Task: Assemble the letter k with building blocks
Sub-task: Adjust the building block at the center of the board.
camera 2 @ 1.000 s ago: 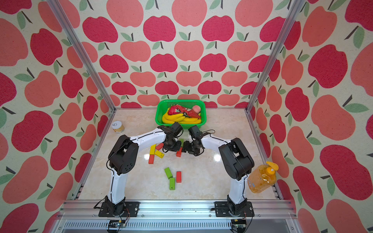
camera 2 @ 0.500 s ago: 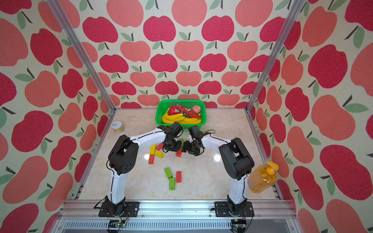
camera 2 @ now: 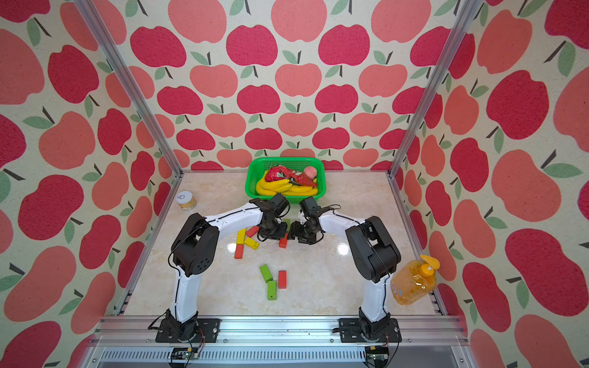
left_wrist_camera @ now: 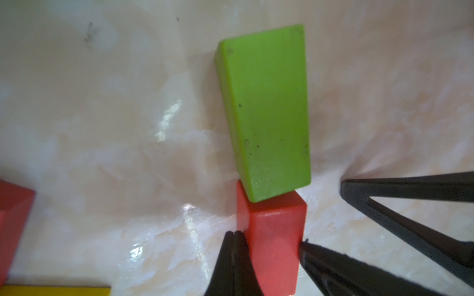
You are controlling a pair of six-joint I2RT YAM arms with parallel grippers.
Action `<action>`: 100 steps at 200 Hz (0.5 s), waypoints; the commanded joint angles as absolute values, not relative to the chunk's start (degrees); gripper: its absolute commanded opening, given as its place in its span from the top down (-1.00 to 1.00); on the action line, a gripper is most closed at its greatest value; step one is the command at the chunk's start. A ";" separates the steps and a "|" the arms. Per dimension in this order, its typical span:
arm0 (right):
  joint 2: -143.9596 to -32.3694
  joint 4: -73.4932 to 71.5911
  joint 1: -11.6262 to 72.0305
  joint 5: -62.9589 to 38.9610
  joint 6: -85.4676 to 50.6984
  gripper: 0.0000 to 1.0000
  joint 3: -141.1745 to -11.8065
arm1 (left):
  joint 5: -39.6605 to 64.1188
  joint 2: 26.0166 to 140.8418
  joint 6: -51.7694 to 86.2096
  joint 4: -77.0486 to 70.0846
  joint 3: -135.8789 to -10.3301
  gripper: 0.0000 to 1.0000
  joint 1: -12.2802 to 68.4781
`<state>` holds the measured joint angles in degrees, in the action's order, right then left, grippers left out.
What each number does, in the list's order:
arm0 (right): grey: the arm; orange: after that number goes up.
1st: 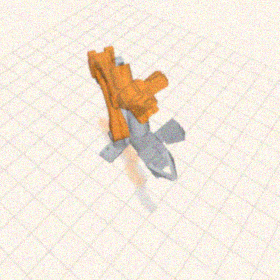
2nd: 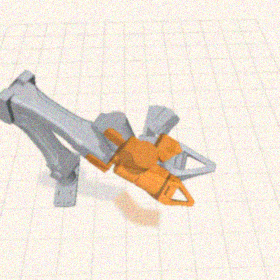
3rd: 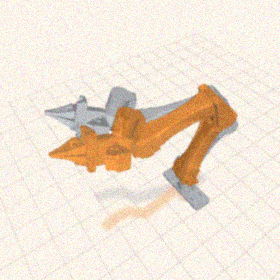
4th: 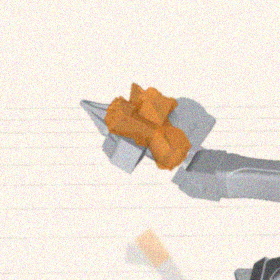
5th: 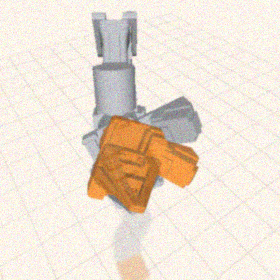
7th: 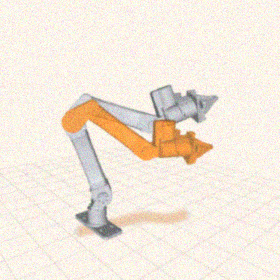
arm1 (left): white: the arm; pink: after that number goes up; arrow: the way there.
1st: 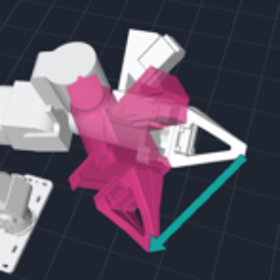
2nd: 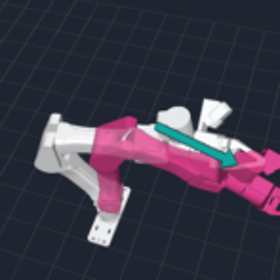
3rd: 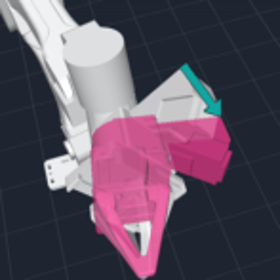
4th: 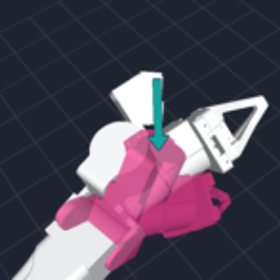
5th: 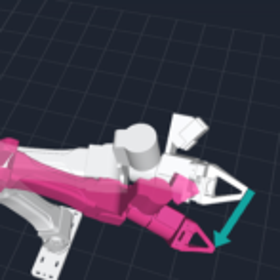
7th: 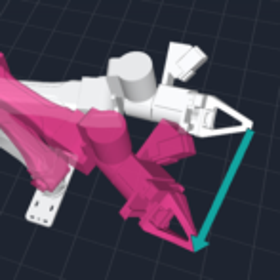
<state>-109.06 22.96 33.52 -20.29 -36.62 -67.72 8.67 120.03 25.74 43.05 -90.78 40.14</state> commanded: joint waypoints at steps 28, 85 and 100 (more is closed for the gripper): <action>-114.92 30.49 31.07 -13.10 -34.19 -0.24 -64.79 | 10.85 118.65 27.04 42.65 -92.05 1.00 41.43; -113.74 29.88 30.76 -13.31 -33.99 -0.24 -64.70 | 6.67 119.05 26.98 45.54 -92.90 0.79 41.51; -111.28 28.61 30.71 -13.32 -33.89 -0.25 -63.51 | 4.93 118.14 26.81 45.53 -92.11 0.69 41.48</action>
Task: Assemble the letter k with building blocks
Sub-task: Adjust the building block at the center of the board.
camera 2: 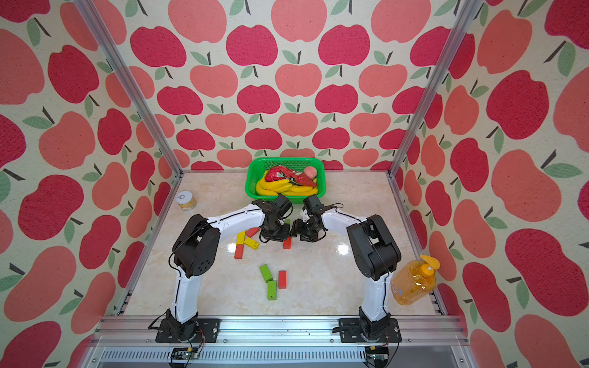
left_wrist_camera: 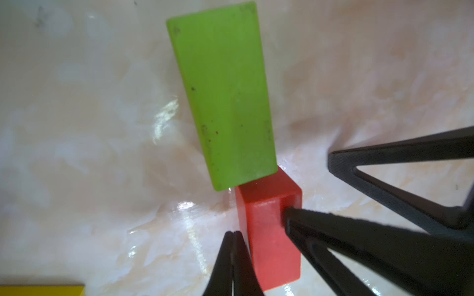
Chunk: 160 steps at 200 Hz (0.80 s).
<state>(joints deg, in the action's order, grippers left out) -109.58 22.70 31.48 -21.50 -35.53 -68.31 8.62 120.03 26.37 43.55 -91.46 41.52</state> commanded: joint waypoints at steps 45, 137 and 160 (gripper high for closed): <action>-101.74 27.61 30.11 -12.44 -34.29 -0.27 -60.66 | 0.89 111.58 25.84 43.97 -88.76 0.14 42.46; -89.59 28.08 12.74 -16.99 -26.79 -0.34 -54.63 | 0.06 118.34 28.24 46.06 -95.47 -0.05 49.58; -89.88 25.98 9.02 -21.55 -24.77 -0.34 -52.91 | -2.17 120.88 27.86 47.28 -98.25 -0.23 50.71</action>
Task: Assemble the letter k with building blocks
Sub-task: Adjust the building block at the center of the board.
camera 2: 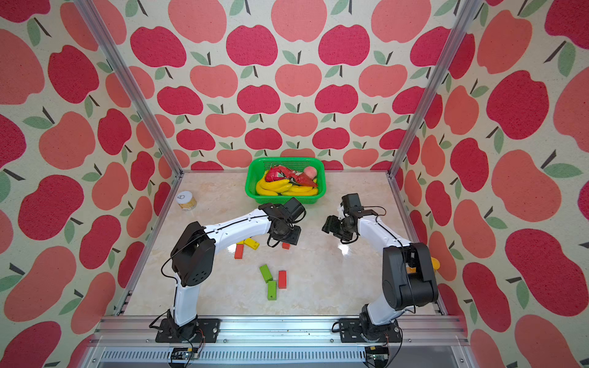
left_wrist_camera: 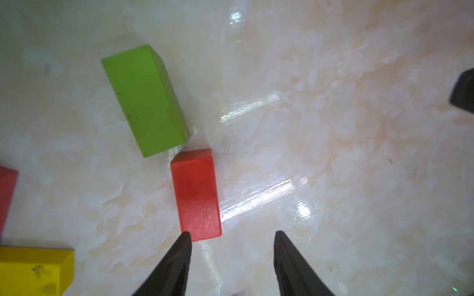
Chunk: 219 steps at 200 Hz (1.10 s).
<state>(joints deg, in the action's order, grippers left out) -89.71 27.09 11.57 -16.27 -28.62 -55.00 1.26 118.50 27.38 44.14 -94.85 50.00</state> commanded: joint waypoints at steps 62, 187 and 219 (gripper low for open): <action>-92.68 24.61 8.44 -25.65 -24.06 -0.34 -52.28 | -6.61 122.87 28.67 51.47 -101.60 -0.24 51.37; -95.21 25.05 8.19 -27.26 -23.53 -0.34 -52.91 | -6.41 126.55 30.74 52.38 -102.30 0.23 49.75; -95.37 24.96 8.24 -27.87 -23.58 -0.34 -52.82 | -6.49 126.62 33.42 52.85 -102.30 0.47 49.75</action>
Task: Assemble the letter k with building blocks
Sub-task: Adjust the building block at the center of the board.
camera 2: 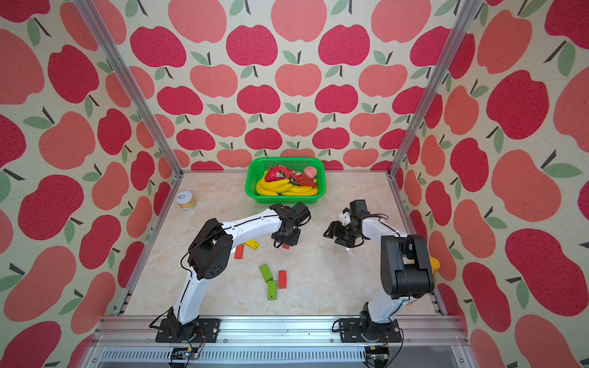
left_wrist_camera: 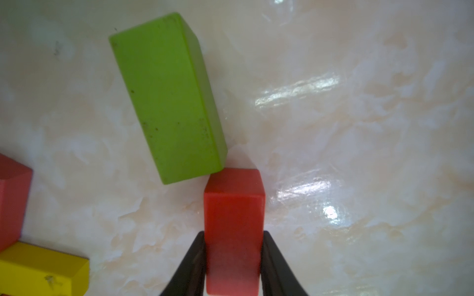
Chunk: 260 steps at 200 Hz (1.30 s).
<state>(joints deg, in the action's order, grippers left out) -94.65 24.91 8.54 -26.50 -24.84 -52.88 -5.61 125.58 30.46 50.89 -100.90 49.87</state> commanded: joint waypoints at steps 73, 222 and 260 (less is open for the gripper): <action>-96.58 24.68 8.21 -28.97 -23.68 -0.34 -52.73 | -8.86 126.74 40.49 57.11 -103.10 0.74 49.60; -97.47 25.31 8.18 -29.54 -23.52 -0.33 -53.26 | -5.27 128.67 41.66 53.48 -104.15 0.73 47.79; -97.69 25.22 8.18 -29.76 -23.43 -0.33 -53.33 | -4.99 129.24 41.55 53.60 -104.50 0.73 47.73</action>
